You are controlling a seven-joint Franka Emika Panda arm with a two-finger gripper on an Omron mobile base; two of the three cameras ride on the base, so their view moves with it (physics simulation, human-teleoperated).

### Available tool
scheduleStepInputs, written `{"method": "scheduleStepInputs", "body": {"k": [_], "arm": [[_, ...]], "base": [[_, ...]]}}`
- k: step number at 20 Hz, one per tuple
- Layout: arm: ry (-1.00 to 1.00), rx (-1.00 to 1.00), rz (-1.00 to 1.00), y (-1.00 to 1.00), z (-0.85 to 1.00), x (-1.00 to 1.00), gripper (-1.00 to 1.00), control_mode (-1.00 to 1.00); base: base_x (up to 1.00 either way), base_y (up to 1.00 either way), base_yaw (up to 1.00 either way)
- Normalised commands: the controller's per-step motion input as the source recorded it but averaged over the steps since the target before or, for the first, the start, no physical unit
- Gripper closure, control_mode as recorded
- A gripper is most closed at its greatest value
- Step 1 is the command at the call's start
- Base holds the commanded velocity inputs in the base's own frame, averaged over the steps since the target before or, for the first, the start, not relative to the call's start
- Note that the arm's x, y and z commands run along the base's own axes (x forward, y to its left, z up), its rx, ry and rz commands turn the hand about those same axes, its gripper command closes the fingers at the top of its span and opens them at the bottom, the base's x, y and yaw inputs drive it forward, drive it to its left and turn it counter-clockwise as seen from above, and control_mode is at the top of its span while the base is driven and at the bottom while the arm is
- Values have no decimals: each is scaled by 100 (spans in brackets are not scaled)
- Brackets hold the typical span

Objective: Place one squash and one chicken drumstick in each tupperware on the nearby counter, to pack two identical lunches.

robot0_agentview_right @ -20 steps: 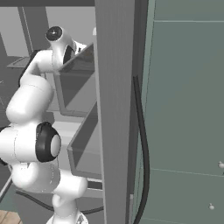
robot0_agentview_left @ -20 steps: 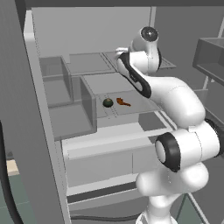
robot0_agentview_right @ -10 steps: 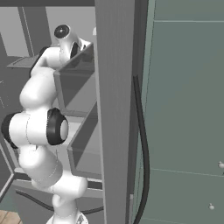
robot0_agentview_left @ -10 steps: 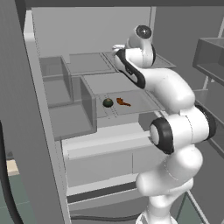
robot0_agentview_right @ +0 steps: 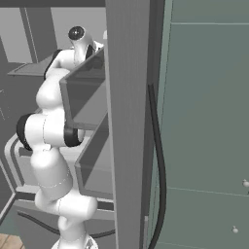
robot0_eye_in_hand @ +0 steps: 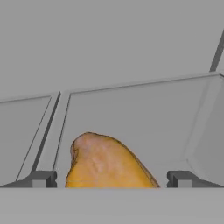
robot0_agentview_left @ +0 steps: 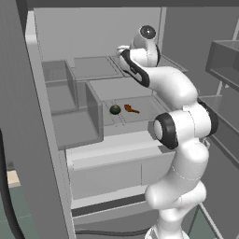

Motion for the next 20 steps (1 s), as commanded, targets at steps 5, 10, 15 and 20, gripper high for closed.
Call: {"method": "scheduleStepInputs", "body": {"k": [5, 10, 15, 20], "arm": [[0, 0, 0, 0, 0, 22, -100, -100], [1, -2, 2, 0, 0, 8, -100, -100], [0, -2, 7, 0, -8, 0, -100, -100], [1, 0, 11, 0, -16, 3, -100, -100]], "base": [[0, 0, 0], [0, 0, 0], [0, 0, 0], [0, 0, 0]]}}
